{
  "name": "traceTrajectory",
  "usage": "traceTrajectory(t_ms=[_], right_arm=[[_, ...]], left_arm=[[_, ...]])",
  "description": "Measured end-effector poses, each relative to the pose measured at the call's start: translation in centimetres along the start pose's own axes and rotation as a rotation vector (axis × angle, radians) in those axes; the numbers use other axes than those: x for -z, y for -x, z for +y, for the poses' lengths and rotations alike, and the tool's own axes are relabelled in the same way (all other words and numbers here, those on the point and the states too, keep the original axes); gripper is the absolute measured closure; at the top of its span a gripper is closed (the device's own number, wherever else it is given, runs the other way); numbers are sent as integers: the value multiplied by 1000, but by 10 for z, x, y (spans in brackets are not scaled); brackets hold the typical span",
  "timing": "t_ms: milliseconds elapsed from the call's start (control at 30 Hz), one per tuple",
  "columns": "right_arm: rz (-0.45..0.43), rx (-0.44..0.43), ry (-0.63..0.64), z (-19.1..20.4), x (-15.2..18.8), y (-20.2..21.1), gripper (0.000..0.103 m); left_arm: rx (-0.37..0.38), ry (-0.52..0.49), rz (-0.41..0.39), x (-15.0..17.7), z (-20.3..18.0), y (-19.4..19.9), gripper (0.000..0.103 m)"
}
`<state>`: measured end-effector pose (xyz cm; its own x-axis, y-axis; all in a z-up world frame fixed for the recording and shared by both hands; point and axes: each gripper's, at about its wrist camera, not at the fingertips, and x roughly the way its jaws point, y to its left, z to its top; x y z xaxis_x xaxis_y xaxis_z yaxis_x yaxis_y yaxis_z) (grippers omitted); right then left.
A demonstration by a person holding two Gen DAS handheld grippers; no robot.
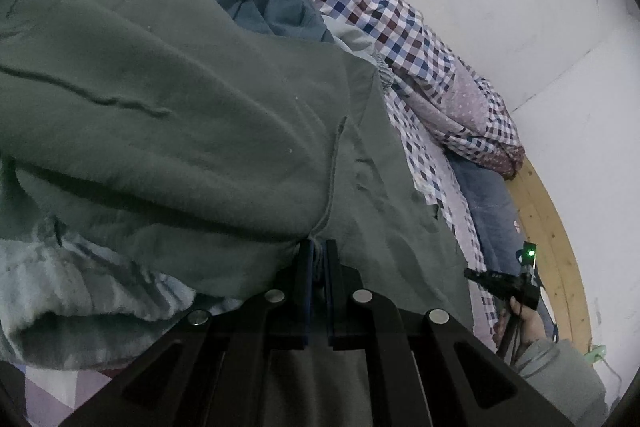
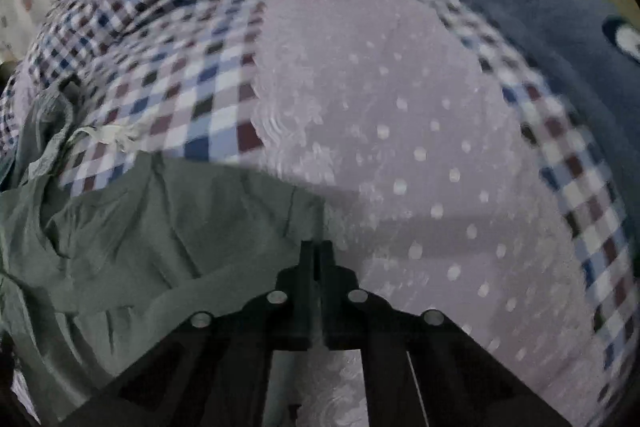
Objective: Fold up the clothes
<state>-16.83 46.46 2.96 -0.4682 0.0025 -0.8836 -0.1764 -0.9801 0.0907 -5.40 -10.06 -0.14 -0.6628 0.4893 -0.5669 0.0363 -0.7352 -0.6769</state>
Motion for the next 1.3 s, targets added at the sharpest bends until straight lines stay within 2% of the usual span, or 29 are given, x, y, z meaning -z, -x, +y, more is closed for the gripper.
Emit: traceTrajectory(t_ms=[100, 233, 267, 300, 333, 367, 433, 500, 533, 567, 633, 700, 767, 867, 1033, 1200, 1300], right_arm=[[-51, 42, 9, -4, -5, 9, 103], [-34, 195, 47, -1, -5, -1, 103], [-50, 285, 42, 0, -4, 0, 103], [-65, 378, 37, 0, -3, 2, 98], [-68, 426, 26, -1, -1, 4, 98], [-68, 438, 9, -2, 1, 6, 98], [-85, 405, -21, 0, 7, 16, 95], [-132, 351, -41, 6, 19, 37, 88], [-158, 317, -40, 13, 26, 49, 80], [-185, 281, -37, 23, 35, 61, 76], [-225, 195, -27, 42, 57, 85, 63], [-246, 99, -7, 68, 84, 110, 60], [-247, 38, 12, 90, 106, 129, 60], [-246, -50, 34, 124, 138, 155, 58], [-251, -171, 60, 181, 178, 192, 55], [-243, -236, 119, 243, 200, 208, 55], [-233, -278, 163, 282, 206, 214, 55]], left_arm=[[18, -31, -19, -2, -4, 4, 100], [-4, -42, -1, -1, -2, -4, 100], [-8, -39, 2, -1, -1, -5, 100], [-8, -35, 4, -1, -1, -5, 100], [-9, -31, 8, -2, -2, -4, 99], [-12, -31, 12, -4, -3, -2, 98], [-16, -34, 2, -6, -4, 5, 93], [-3, -24, -19, -10, -3, 15, 68], [23, -5, -40, -12, -1, 22, 47], [48, 14, -60, -15, 1, 29, 38], [88, 52, -95, -21, 8, 44, 33], [110, 85, -138, -27, 17, 60, 31], [107, 121, -198, -34, 29, 80, 19], [114, 183, -297, -46, 55, 116, 19], [83, 263, -451, -65, 106, 180, 19], [3, 343, -622, -74, 176, 254, 19], [30, 416, -650, -74, 213, 279, 19]])
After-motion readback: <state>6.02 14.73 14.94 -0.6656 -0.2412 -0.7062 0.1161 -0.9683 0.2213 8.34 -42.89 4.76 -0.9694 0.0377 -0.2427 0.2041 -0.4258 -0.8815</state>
